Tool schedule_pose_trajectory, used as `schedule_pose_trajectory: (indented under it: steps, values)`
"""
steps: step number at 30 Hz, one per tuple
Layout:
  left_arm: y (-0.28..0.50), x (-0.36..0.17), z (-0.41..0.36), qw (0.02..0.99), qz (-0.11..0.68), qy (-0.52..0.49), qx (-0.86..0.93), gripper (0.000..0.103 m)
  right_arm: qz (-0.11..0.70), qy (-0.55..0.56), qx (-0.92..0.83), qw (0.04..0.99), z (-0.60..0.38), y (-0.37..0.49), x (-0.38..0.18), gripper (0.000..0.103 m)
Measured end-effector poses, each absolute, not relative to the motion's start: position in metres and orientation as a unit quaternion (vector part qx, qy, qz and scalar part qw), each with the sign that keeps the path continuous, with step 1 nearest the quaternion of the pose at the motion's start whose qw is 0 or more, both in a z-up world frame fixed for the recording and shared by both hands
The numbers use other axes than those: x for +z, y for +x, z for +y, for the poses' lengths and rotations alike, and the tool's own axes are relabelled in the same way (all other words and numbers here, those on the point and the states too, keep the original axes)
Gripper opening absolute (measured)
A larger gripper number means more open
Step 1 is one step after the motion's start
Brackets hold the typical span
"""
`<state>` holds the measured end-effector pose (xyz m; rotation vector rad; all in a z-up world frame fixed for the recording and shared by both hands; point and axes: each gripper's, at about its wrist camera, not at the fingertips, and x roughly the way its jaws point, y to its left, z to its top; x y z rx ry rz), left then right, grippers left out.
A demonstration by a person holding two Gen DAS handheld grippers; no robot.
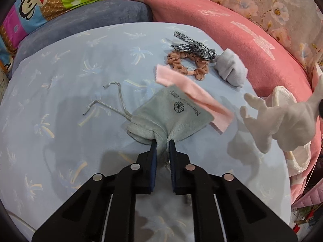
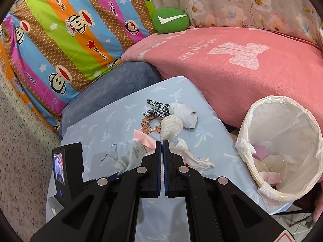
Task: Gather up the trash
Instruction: 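Carry the grey pouch and white glove to the bin with both tools, then open both tools over the bin to drop the pouch and glove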
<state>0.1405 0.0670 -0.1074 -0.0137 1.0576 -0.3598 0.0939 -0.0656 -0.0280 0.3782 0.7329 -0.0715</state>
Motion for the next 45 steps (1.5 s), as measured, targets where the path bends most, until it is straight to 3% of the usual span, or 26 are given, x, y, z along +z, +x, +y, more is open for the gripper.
schedule_pose_trajectory:
  steps: [22, 40, 41, 43, 45]
  values:
    - [0.095, -0.009, -0.013, 0.876, 0.404, 0.028, -0.263, 0.010, 0.289, 0.211, -0.094, 0.929, -0.133, 0.037, 0.023, 0.002]
    - [0.086, 0.010, -0.126, 0.833, 0.398, 0.040, -0.383, 0.014, 0.255, 0.255, -0.183, 0.915, -0.246, -0.007, 0.030, 0.002]
    - [0.086, 0.012, -0.131, 0.832, 0.396, 0.041, -0.386, 0.016, 0.254, 0.256, -0.185, 0.914, -0.249, -0.007, 0.029, 0.002]
    - [0.087, 0.013, -0.141, 0.830, 0.397, 0.045, -0.389, 0.031, 0.254, 0.256, -0.190, 0.913, -0.257, -0.006, 0.029, 0.002]
    - [0.087, 0.015, -0.146, 0.832, 0.393, 0.043, -0.390, 0.053, 0.255, 0.257, -0.193, 0.912, -0.261, -0.004, 0.028, 0.002]
